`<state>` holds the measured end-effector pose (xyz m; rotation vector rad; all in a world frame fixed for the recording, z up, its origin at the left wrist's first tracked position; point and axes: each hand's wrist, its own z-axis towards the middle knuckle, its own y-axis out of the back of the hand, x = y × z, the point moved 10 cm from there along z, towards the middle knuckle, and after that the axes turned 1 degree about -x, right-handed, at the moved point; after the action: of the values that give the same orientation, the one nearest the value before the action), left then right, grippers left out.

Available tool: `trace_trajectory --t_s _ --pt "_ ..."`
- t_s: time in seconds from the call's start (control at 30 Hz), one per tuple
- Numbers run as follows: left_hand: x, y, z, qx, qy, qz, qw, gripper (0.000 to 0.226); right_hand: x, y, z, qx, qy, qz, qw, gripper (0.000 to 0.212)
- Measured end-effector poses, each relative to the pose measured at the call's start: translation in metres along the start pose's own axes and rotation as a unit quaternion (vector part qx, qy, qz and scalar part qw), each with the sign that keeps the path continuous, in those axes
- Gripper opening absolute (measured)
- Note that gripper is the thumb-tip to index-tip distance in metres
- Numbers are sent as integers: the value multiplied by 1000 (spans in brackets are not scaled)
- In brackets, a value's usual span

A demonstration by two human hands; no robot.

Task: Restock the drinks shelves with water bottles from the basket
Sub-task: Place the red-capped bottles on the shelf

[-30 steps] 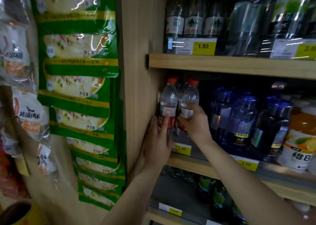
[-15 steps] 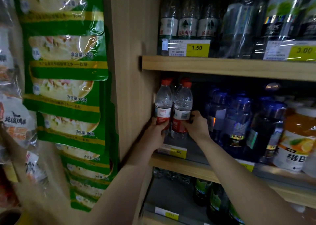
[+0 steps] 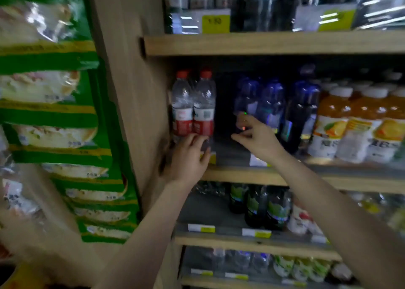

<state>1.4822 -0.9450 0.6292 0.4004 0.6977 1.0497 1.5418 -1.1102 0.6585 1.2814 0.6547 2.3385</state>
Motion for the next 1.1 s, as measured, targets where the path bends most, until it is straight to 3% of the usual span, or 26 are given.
trace_trajectory --t_s 0.17,0.3,0.4,0.57,0.8,0.93,1.1 --pt "-73 -45 -64 63 -93 -42 993 24 -41 35 -91 40 -18 -40 998 47" --pt "-108 -76 -119 48 -86 -72 993 20 -115 48 -171 93 -107 -52 989 45" --pt "-129 -123 -172 104 -74 -101 987 20 -177 46 -229 156 -162 -54 973 45" --pt "-114 -213 -292 225 108 -143 958 24 -284 19 -325 253 -237 -43 937 46" --pt "-63 -254 -475 318 358 -119 870 38 -393 -43 -446 363 -393 2 845 51" --pt "-25 -270 -536 325 445 -106 827 42 -432 -84 -474 377 -438 6 816 54" --pt "23 -343 -625 330 517 -103 783 53 -505 -183 -508 395 -464 31 793 60"
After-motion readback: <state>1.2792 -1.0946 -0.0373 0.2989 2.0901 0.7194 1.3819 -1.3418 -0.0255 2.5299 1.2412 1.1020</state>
